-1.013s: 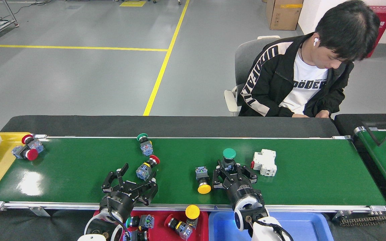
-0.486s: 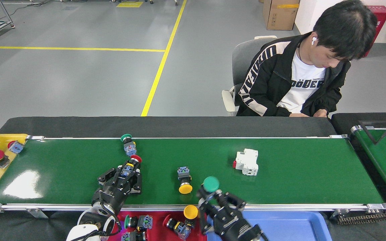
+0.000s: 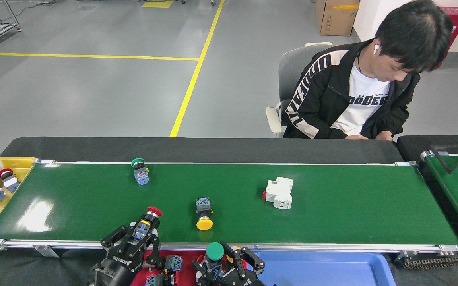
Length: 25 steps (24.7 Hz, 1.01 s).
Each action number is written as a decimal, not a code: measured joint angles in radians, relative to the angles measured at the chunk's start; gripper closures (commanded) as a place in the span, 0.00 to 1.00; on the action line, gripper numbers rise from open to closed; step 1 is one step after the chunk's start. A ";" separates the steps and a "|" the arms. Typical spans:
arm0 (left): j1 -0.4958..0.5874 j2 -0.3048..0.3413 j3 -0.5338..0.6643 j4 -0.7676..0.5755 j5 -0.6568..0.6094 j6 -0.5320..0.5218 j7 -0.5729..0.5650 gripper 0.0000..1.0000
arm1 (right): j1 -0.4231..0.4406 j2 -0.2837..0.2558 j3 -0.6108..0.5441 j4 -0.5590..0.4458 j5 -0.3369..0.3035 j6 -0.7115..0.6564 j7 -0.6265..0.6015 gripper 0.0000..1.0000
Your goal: Pick switch part from conveyor to tray
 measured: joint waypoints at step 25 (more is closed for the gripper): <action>0.131 -0.062 0.365 -0.030 0.119 -0.022 -0.017 0.00 | 0.171 -0.191 -0.763 -0.053 -0.193 -0.107 -0.074 0.03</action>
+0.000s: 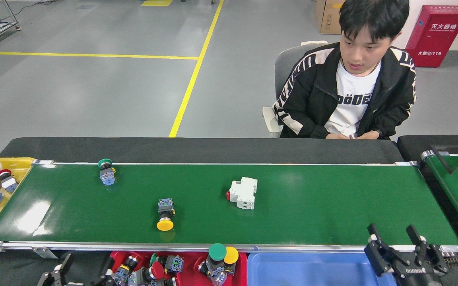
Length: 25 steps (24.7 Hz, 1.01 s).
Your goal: Pick switch part from conveyor to tray
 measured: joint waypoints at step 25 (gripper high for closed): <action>-0.394 0.007 -0.248 0.325 -0.177 0.176 -0.055 0.00 | 0.006 0.000 -0.002 0.001 -0.001 -0.027 -0.004 0.03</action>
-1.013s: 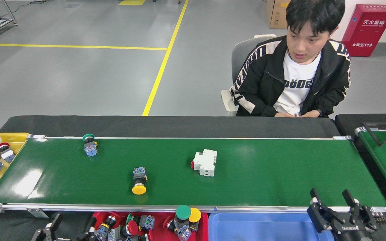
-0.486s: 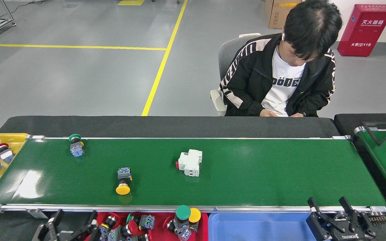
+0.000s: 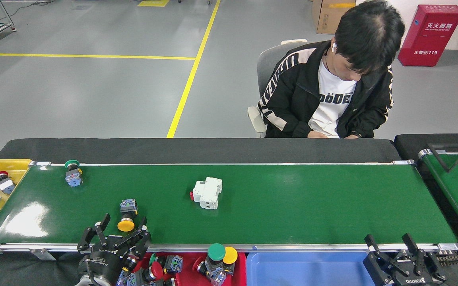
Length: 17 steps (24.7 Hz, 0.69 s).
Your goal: Pick switch part from conveyor to tray
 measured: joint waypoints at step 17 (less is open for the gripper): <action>-0.203 0.176 0.004 0.329 0.100 -0.044 0.035 0.93 | 0.000 0.000 0.002 0.001 0.000 0.000 0.000 0.03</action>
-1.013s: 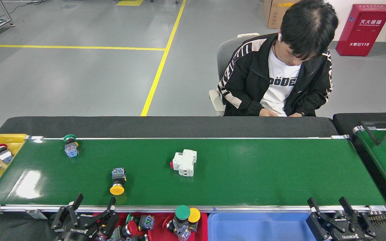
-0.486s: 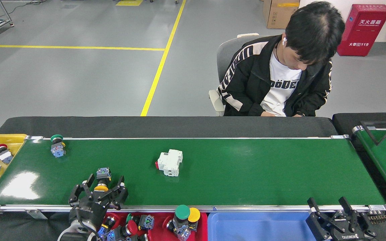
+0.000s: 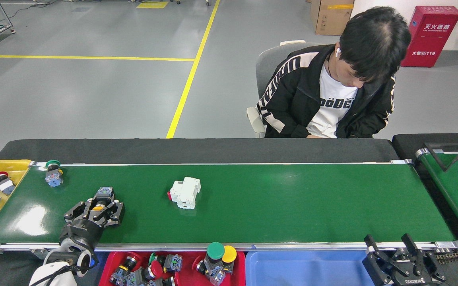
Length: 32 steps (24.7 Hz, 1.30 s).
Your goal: Pick switch part from conveyor to tray
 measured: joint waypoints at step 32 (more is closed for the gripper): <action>0.575 -0.195 0.328 -0.605 0.099 -0.185 -0.015 0.00 | 0.013 0.000 -0.048 0.002 -0.006 -0.001 0.000 0.02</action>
